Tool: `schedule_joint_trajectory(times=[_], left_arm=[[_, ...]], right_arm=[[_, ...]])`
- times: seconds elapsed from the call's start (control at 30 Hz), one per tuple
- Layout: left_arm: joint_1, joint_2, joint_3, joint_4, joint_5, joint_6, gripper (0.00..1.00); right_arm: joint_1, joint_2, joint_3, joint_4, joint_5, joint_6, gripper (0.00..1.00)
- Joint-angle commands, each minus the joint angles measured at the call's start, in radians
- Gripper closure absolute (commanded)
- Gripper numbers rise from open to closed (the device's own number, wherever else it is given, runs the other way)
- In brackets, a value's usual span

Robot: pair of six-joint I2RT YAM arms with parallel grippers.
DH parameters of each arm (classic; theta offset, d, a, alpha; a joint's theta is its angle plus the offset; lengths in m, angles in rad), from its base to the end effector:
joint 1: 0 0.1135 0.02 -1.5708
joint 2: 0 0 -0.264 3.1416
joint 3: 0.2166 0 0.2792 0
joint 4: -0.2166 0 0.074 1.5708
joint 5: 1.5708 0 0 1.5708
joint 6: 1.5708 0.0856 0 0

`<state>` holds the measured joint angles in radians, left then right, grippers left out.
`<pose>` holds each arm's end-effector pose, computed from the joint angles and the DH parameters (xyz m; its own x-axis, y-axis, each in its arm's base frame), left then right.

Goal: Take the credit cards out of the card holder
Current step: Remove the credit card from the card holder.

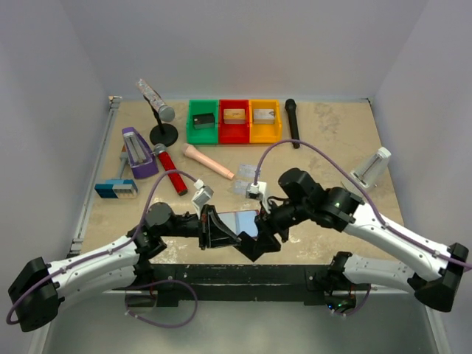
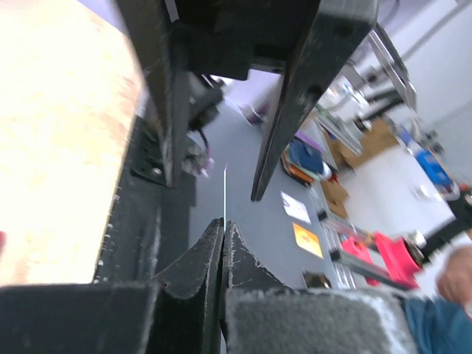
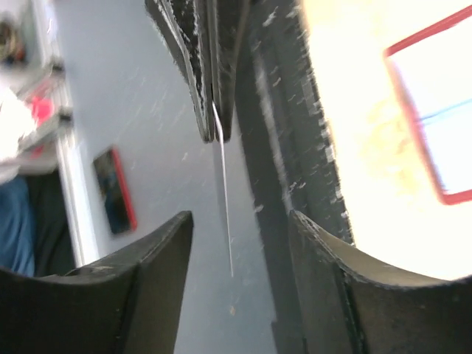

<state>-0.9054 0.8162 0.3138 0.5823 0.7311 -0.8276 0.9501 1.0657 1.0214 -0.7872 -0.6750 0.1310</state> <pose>0.1059 -0.2275 0.2381 -0.7004 0.0046 -0.7137 0.7106 -0.0895 -0.6979 0.1090 0.2444 0.2883 -0.5410 -0.5814 -0.6077 -0.8163 0.1891 0.5458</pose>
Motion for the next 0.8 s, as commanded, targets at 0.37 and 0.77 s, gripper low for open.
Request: schedule_joint_trajectory(times=[0.37, 0.77], left_arm=[[-0.001, -0.158, -0.301, 0.448, -0.516, -0.133, 1.00], [-0.001, -0.124, -0.366, 0.634, -0.570, -0.159, 1.00]], right_arm=[[-0.160, -0.457, -0.421, 0.627, 0.226, 0.469, 0.26], [-0.160, -0.383, -0.494, 0.953, 0.117, 0.622, 0.30]])
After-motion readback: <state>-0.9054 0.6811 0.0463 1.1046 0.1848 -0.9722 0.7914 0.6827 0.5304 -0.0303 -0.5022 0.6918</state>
